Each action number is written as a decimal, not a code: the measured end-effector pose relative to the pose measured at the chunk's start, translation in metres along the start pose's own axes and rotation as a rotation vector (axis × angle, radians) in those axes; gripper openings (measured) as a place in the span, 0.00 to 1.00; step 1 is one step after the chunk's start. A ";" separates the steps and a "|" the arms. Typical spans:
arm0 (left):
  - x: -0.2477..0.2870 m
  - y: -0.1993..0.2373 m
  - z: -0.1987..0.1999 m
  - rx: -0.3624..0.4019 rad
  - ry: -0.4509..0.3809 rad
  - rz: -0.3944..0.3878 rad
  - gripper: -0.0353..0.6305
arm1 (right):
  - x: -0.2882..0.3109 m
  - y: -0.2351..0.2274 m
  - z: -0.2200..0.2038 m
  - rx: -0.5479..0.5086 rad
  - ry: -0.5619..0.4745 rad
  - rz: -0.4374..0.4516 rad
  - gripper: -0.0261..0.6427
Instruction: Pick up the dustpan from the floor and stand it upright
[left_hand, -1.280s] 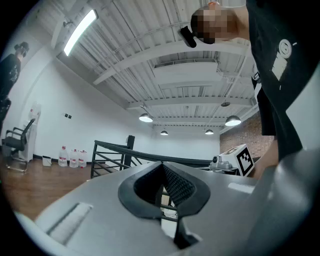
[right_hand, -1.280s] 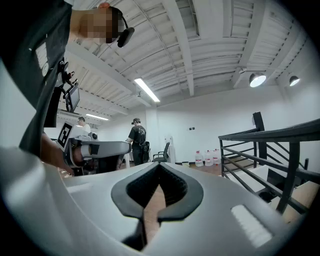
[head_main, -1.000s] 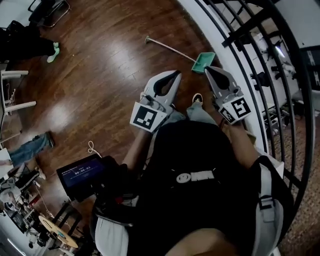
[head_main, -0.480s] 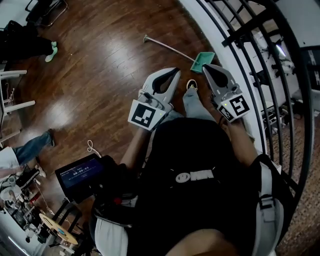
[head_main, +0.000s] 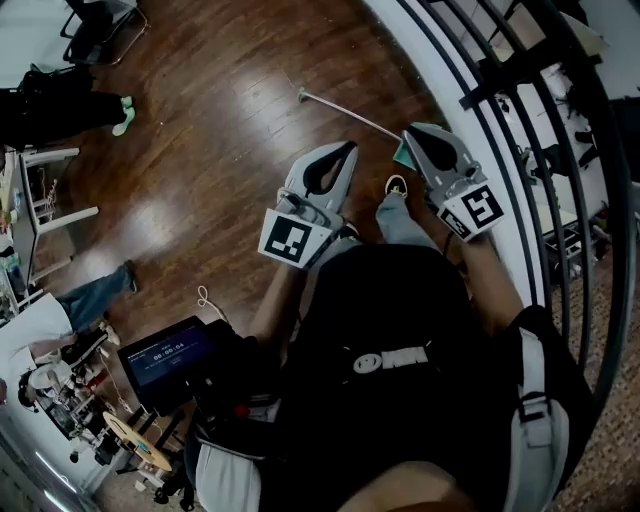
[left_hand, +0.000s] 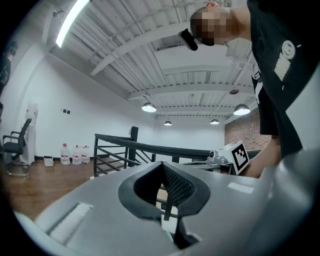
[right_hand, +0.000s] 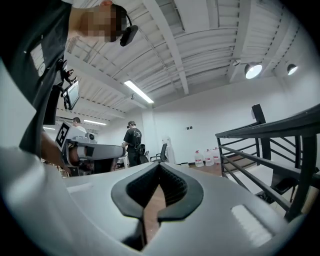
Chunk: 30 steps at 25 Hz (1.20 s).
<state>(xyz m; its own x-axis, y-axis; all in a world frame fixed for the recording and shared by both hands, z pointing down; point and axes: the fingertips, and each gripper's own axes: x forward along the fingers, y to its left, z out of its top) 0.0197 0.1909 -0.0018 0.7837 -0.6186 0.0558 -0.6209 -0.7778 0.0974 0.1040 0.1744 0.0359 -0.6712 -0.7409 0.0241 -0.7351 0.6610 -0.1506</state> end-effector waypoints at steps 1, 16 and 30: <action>0.010 0.005 -0.003 -0.003 0.009 0.012 0.07 | 0.004 -0.011 -0.001 -0.002 -0.002 0.011 0.04; 0.068 0.135 -0.027 -0.030 0.056 0.142 0.07 | 0.113 -0.089 -0.010 -0.036 0.085 0.095 0.04; 0.064 0.209 -0.089 -0.104 0.074 0.210 0.07 | 0.208 -0.100 -0.038 -0.098 0.235 0.122 0.05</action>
<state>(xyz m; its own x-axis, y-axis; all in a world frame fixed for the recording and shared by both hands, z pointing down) -0.0589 -0.0012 0.1102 0.6388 -0.7529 0.1582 -0.7685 -0.6147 0.1775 0.0345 -0.0414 0.0938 -0.7505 -0.6149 0.2423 -0.6458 0.7603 -0.0707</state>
